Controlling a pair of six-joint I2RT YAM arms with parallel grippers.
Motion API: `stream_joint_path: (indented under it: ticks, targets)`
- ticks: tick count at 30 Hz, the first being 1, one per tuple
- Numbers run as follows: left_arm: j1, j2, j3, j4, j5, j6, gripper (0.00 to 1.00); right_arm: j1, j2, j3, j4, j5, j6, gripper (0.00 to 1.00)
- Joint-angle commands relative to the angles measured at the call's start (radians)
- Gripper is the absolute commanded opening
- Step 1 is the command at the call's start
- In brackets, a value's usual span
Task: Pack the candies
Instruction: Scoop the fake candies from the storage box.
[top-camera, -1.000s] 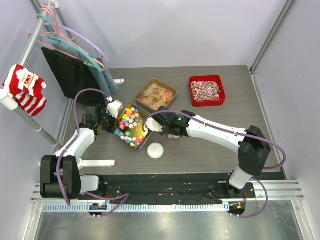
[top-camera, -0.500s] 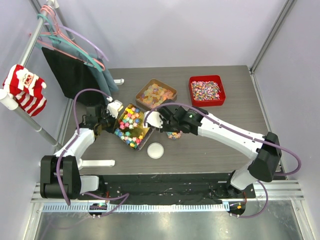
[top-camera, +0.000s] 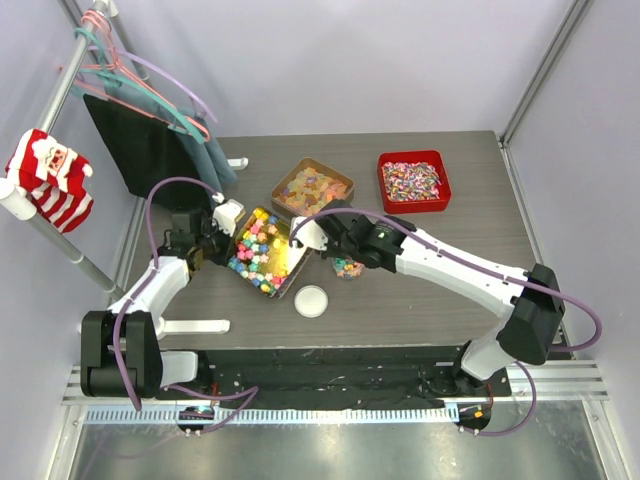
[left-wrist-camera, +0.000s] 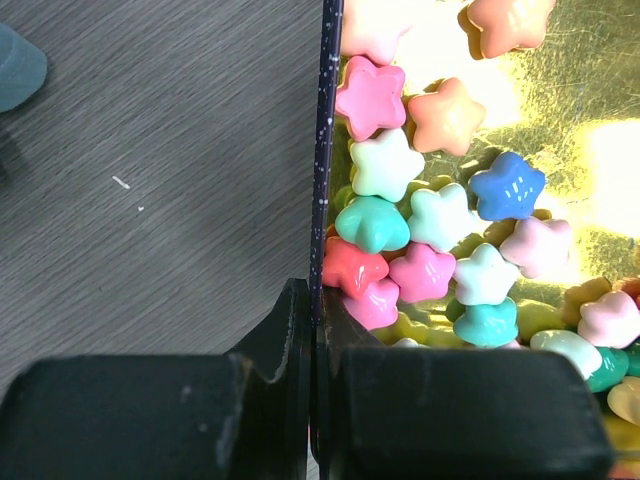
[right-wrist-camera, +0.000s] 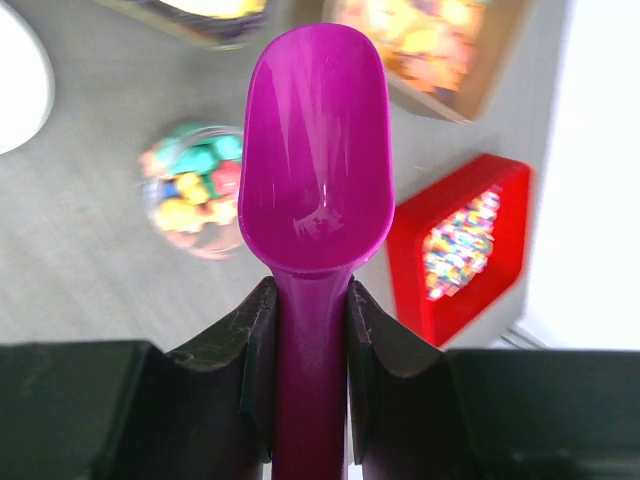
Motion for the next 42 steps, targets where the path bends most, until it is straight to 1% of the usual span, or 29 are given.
stream_joint_path:
  ticks: [1, 5, 9, 16, 22, 26, 29, 33, 42]
  targets:
    - [0.0, -0.013, 0.017, 0.076, 0.037, -0.014, 0.0, -0.012, -0.067, 0.021, 0.131, 0.137, -0.026, 0.01]
    - [0.0, -0.011, 0.022, 0.07, 0.032, -0.014, 0.0, -0.009, -0.068, 0.07, 0.128, 0.137, -0.04, 0.01]
    - [0.0, 0.01, 0.033, 0.059, 0.0, -0.013, 0.0, 0.028, -0.044, 0.162, 0.087, 0.122, -0.064, 0.01]
    - [0.0, 0.053, 0.062, 0.021, -0.014, 0.0, 0.0, 0.121, 0.059, 0.24, 0.045, 0.12, -0.089, 0.01]
    - [-0.007, 0.061, 0.069, 0.022, -0.061, -0.003, 0.0, 0.158, 0.191, 0.294, 0.032, 0.104, -0.092, 0.01]
    - [-0.009, 0.041, 0.063, 0.034, -0.087, -0.006, 0.0, 0.158, 0.269, 0.327, 0.018, 0.107, -0.095, 0.01]
    - [-0.012, 0.024, 0.056, 0.05, -0.106, -0.009, 0.0, 0.157, 0.341, 0.409, -0.048, 0.099, -0.072, 0.01]
    - [-0.019, -0.002, 0.042, 0.073, -0.121, -0.011, 0.0, 0.158, 0.415, 0.456, -0.096, 0.081, -0.054, 0.01]
    - [-0.03, -0.087, -0.007, 0.11, -0.117, -0.002, 0.0, 0.157, 0.504, 0.536, -0.143, -0.01, -0.038, 0.01]
